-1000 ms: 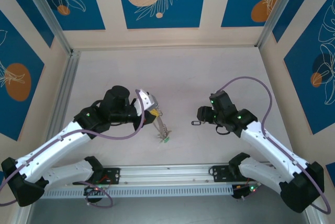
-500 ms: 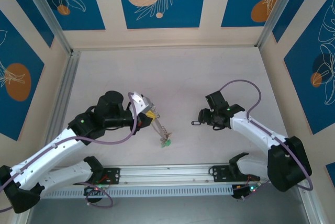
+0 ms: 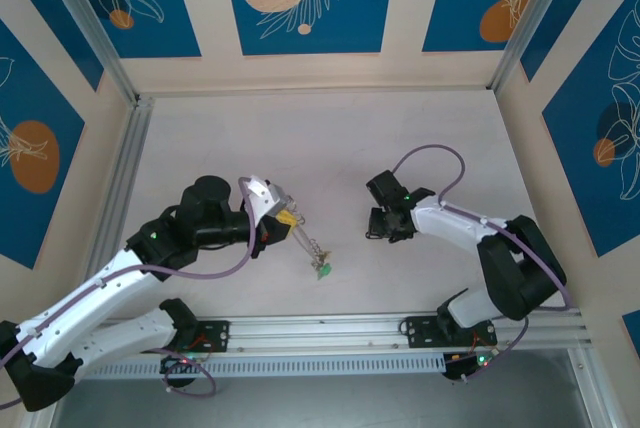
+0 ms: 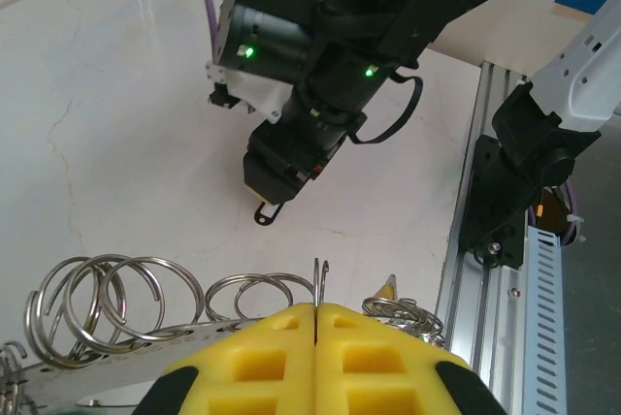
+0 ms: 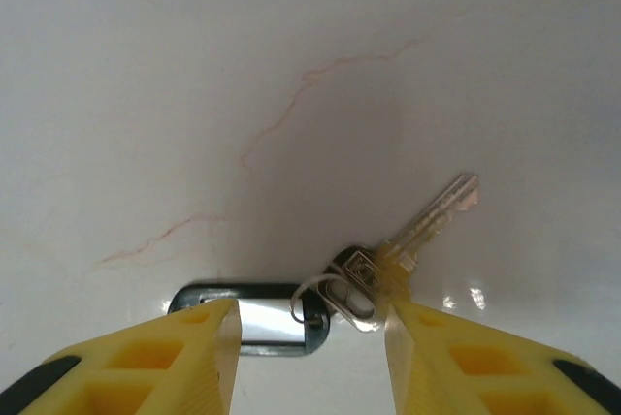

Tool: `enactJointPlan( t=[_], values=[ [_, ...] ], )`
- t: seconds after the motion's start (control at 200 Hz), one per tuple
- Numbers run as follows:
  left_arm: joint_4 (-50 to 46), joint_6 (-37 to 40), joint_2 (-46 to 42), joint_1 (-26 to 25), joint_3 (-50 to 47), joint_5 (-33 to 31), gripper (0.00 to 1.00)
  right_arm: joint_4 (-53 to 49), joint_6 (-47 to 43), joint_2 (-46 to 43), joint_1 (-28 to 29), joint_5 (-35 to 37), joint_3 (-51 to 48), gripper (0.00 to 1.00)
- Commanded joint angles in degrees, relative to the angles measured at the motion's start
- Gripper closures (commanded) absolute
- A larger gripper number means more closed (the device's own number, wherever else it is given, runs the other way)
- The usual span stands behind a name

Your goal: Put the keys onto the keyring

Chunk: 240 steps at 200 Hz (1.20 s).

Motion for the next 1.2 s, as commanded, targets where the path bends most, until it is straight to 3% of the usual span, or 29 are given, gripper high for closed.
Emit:
enactJointPlan(
  t=[0.0,0.27,0.92,1.195],
  values=[
    [3.4,-0.9,-1.5,0.6,-0.5,1.7,1.00,-1.1,1.2,1.4,1.1,3.5,1.9,0.59],
    [4.0,-1.0,-1.9,0.5,-0.9,2.2,1.00,-1.9,1.5,3.5,2.1,5.5,2.2,0.69],
    [6.4,-1.3,-3.3,0.6,-1.8,4.5,1.00,-2.6,2.0,6.2,3.5,7.2,2.9,0.77],
    [6.5,-1.4,-3.4,0.5,-1.8,4.6,1.00,-3.0,2.4,5.6,3.7,7.7,2.6,0.88]
  ],
)
